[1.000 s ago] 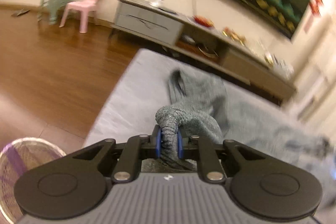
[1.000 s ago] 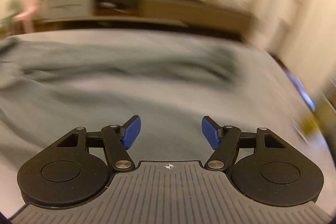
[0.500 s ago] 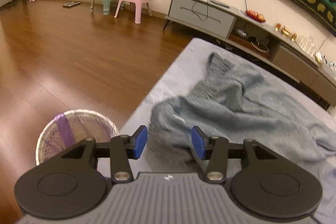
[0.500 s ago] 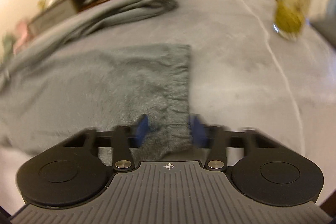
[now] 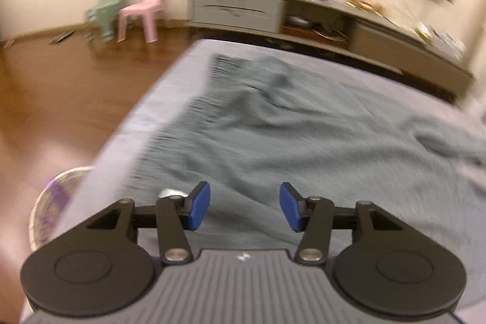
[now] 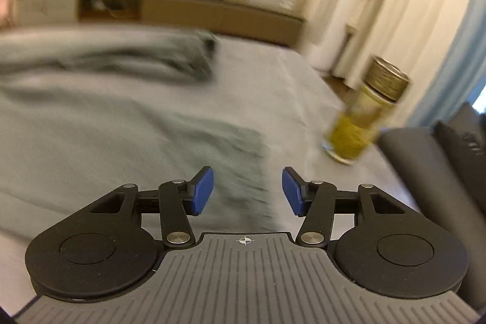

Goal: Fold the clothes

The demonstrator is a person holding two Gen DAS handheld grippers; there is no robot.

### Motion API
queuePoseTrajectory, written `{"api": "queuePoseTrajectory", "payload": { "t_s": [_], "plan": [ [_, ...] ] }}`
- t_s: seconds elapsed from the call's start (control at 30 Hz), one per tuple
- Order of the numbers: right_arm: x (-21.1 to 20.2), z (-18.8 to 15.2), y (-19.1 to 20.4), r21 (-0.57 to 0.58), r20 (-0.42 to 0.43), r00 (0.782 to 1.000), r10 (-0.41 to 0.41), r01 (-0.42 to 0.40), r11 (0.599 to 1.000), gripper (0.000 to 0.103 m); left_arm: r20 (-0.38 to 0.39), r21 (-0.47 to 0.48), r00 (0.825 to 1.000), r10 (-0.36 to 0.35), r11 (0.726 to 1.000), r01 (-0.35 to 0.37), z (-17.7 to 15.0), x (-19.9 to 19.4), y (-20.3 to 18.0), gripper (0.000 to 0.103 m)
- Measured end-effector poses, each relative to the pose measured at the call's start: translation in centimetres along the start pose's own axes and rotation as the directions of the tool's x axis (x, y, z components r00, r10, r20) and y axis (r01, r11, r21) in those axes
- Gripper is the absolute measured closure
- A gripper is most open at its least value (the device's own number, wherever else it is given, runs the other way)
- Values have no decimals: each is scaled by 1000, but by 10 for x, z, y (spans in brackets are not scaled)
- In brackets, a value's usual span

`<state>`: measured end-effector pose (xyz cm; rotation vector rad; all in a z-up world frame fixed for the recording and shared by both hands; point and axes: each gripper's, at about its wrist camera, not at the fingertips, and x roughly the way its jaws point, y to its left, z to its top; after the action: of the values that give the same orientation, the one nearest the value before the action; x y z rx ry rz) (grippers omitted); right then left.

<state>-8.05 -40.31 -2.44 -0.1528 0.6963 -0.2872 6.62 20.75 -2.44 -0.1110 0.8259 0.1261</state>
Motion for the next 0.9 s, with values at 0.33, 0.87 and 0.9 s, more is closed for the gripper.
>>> {"api": "queuePoseTrajectory", "payload": {
  "t_s": [0.33, 0.87, 0.9],
  "plan": [
    [37, -19, 2, 69, -232, 944, 235, -225, 972, 67, -130, 88, 991, -8, 996, 19, -46, 35, -41, 55],
    [57, 104, -51, 283, -48, 953, 300, -275, 919, 43, 25, 291, 1000, 1, 957, -8, 35, -52, -58, 37],
    [72, 111, -51, 288, -42, 952, 303, -279, 916, 42, 28, 304, 1000, 7, 952, -15, 44, -42, -61, 34]
  ]
}}
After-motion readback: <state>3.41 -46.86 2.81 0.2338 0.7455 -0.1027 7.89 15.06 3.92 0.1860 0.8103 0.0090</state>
